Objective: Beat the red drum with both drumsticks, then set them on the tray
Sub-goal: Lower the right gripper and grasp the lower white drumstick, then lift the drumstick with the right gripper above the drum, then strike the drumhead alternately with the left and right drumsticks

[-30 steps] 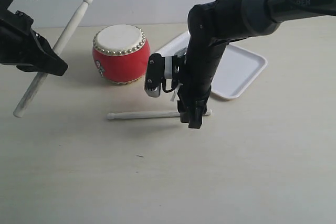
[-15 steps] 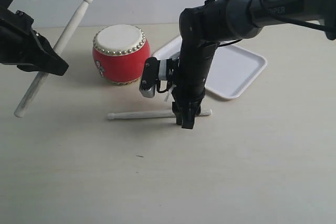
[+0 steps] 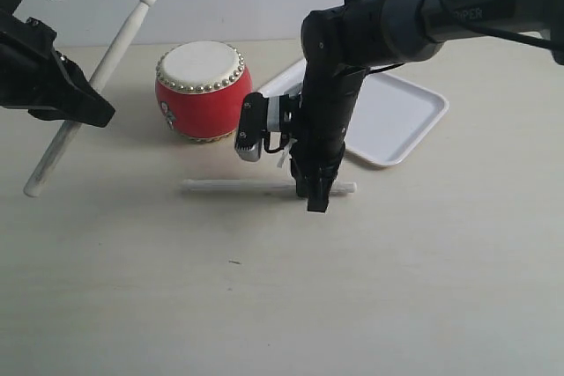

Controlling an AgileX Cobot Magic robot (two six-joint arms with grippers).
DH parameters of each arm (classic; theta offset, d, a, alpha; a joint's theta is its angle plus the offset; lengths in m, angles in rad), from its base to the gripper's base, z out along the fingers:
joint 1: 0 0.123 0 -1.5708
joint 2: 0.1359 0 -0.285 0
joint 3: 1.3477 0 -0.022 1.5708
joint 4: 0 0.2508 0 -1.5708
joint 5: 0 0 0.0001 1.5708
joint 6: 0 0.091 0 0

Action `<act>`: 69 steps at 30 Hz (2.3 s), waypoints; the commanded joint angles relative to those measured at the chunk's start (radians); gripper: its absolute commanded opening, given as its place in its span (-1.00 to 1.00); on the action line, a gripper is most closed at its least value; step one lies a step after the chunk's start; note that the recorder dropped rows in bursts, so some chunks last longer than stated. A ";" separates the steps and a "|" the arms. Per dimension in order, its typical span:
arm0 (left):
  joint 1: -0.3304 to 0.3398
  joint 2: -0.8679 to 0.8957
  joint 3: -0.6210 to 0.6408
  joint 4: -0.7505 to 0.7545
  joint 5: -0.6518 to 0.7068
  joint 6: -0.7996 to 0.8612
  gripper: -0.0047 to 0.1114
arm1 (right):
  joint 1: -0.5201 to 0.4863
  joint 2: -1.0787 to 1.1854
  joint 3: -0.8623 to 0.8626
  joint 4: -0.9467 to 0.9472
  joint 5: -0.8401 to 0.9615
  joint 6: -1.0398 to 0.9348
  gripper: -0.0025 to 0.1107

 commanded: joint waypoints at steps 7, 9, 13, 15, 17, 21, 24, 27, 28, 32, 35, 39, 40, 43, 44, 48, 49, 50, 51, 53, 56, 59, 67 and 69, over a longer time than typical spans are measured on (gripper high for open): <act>-0.004 0.006 -0.008 0.047 -0.006 -0.042 -0.92 | 0.000 -0.192 -0.006 0.023 0.065 0.167 -0.96; -0.004 0.006 -0.008 0.048 -0.006 -0.045 -0.92 | 0.000 -0.216 -0.006 0.011 0.063 0.244 -0.96; -0.004 0.006 -0.008 0.058 -0.008 -0.064 -0.92 | 0.000 -0.247 -0.006 0.008 0.042 0.382 -0.96; -0.004 0.006 -0.008 0.058 -0.008 -0.065 -0.92 | 0.000 -0.253 -0.006 -0.011 0.023 0.440 -0.96; -0.004 0.006 -0.008 0.058 -0.008 -0.066 -0.92 | 0.000 -0.253 -0.006 -0.050 0.001 0.510 -0.96; -0.004 0.006 -0.008 0.058 -0.010 -0.081 -0.92 | 0.000 -0.253 -0.006 -0.120 -0.016 0.611 -0.96; -0.004 0.006 -0.008 0.056 -0.030 -0.093 -0.92 | 0.000 -0.253 -0.006 -0.132 -0.016 0.637 -0.96; -0.004 0.006 -0.008 0.048 -0.043 -0.093 -0.92 | 0.000 -0.253 -0.006 -0.132 -0.016 0.637 -0.96; -0.004 0.006 -0.008 0.045 -0.043 -0.095 -0.92 | 0.000 -0.253 -0.006 -0.132 -0.016 0.637 -0.96; -0.004 0.006 0.007 0.050 -0.043 -0.095 -0.92 | 0.000 -0.253 -0.006 -0.132 -0.025 0.637 -0.96; -0.004 0.006 0.015 0.061 -0.041 -0.093 -0.92 | 0.000 -0.253 -0.006 -0.132 -0.043 0.635 -0.96; -0.004 0.006 0.015 0.068 -0.035 -0.104 -0.92 | 0.000 -0.253 -0.006 -0.132 -0.052 0.637 -0.96; -0.004 0.006 0.015 0.079 -0.035 -0.132 -0.92 | 0.000 -0.253 -0.006 -0.132 -0.052 0.637 -0.96; -0.004 0.021 0.012 0.158 -0.044 -0.198 -0.92 | 0.000 -0.253 -0.006 -0.145 -0.054 0.655 -0.96; -0.004 0.042 -0.024 0.182 -0.041 -0.216 -0.92 | 0.000 -0.255 -0.006 -0.152 -0.078 0.655 -0.96; -0.004 0.161 -0.257 0.222 0.100 -0.310 -0.92 | 0.000 -0.259 -0.062 -0.188 -0.091 0.664 -0.96; -0.008 0.198 -0.320 0.222 0.155 -0.323 -0.92 | 0.000 -0.259 -0.091 -0.188 -0.062 0.664 -0.96; -0.011 0.224 -0.347 0.211 0.172 -0.323 -0.92 | 0.000 -0.259 -0.112 -0.190 -0.039 0.664 -0.96; -0.018 0.260 -0.366 0.207 0.181 -0.323 -0.92 | 0.000 -0.259 -0.135 -0.190 -0.015 0.664 -0.96; -0.039 0.312 -0.368 0.211 0.181 -0.323 -0.92 | 0.000 -0.259 -0.157 -0.192 0.028 0.664 -0.96; -0.058 0.369 -0.368 0.216 0.173 -0.323 -0.92 | 0.000 -0.259 -0.157 -0.243 0.053 0.711 -0.96; -0.058 0.387 -0.368 0.219 0.177 -0.323 -0.92 | 0.000 -0.262 -0.157 -0.309 0.091 0.743 -0.96; -0.058 0.412 -0.368 0.225 0.201 -0.337 -0.92 | 0.000 -0.310 -0.157 -0.337 0.147 0.754 -0.96; -0.058 0.421 -0.368 0.221 0.201 -0.337 -0.92 | 0.000 -0.325 -0.157 -0.306 0.140 0.754 -0.96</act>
